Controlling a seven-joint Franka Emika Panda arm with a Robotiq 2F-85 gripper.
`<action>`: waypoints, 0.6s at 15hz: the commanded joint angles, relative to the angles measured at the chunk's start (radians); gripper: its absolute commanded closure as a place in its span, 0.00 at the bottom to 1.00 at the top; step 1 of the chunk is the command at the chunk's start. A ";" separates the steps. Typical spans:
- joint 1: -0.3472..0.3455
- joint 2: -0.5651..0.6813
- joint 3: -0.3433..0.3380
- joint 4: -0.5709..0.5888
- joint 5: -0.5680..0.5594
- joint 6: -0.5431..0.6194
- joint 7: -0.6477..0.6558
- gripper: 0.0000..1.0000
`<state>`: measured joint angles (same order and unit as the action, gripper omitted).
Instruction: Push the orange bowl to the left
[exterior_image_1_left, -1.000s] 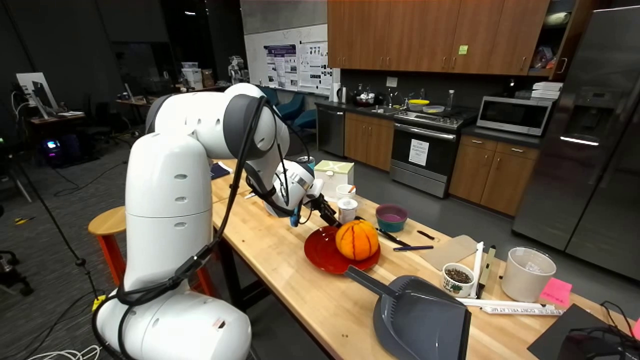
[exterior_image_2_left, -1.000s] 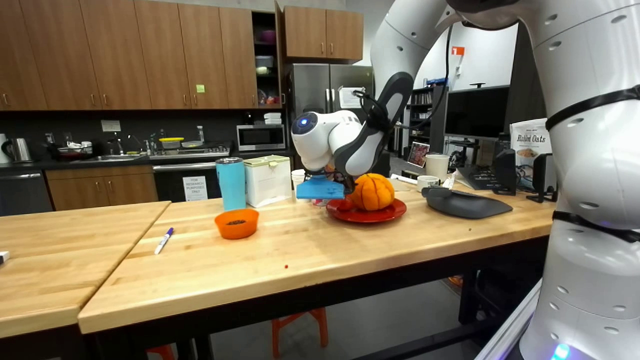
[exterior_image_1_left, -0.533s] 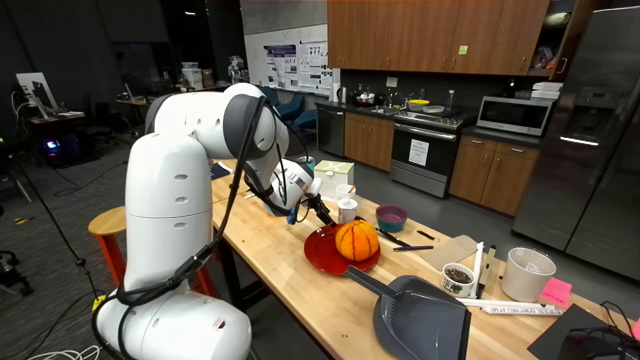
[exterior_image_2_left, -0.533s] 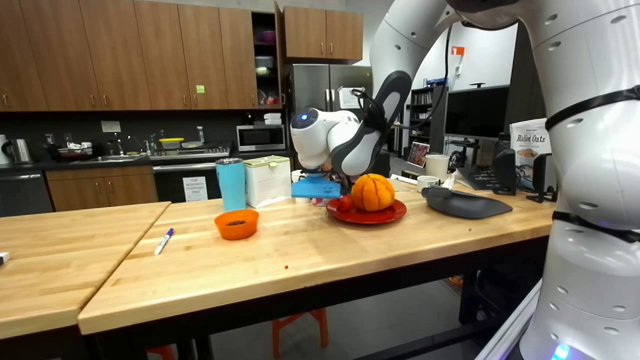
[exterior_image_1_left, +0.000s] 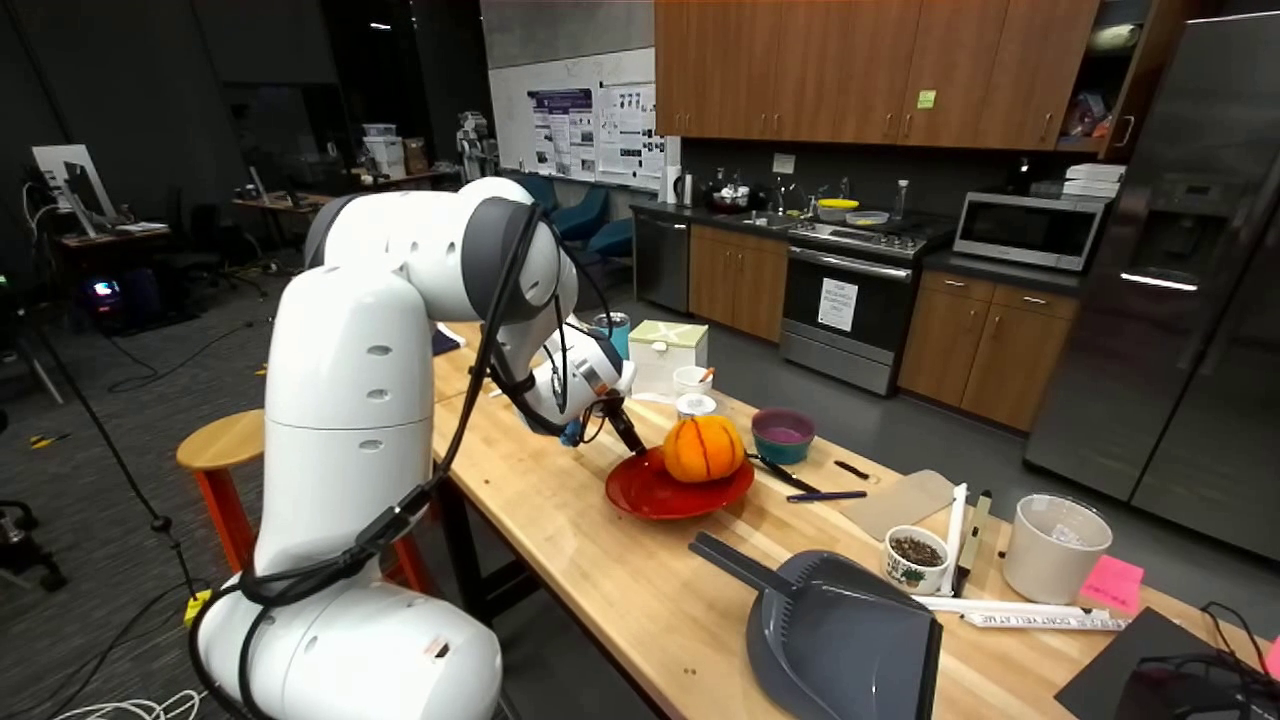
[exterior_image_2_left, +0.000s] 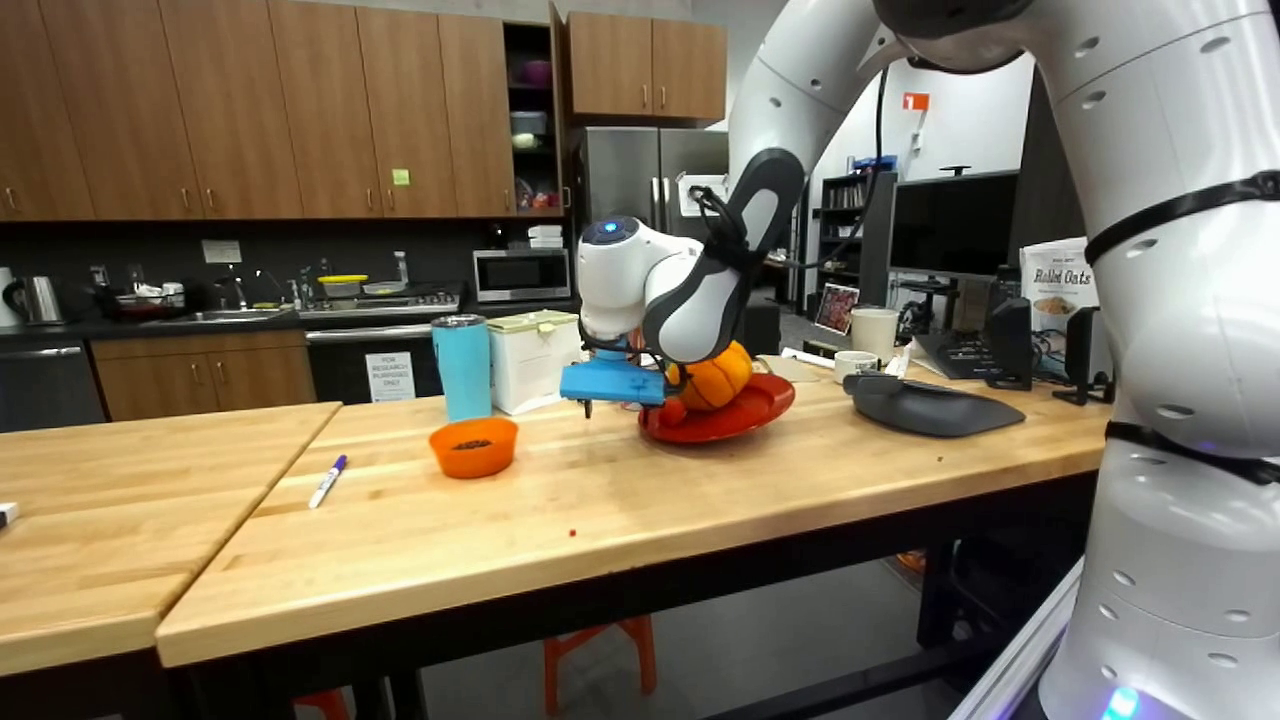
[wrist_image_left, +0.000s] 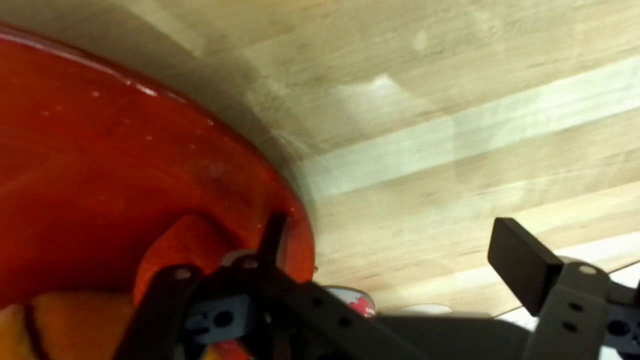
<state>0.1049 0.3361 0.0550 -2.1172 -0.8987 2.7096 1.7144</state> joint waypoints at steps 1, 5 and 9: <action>-0.004 -0.042 -0.011 -0.041 0.014 0.003 0.054 0.00; 0.000 -0.063 -0.022 -0.045 0.005 -0.020 0.075 0.00; 0.018 -0.086 -0.035 -0.060 -0.015 -0.083 0.140 0.00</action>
<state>0.1044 0.3064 0.0391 -2.1314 -0.8881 2.6633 1.7625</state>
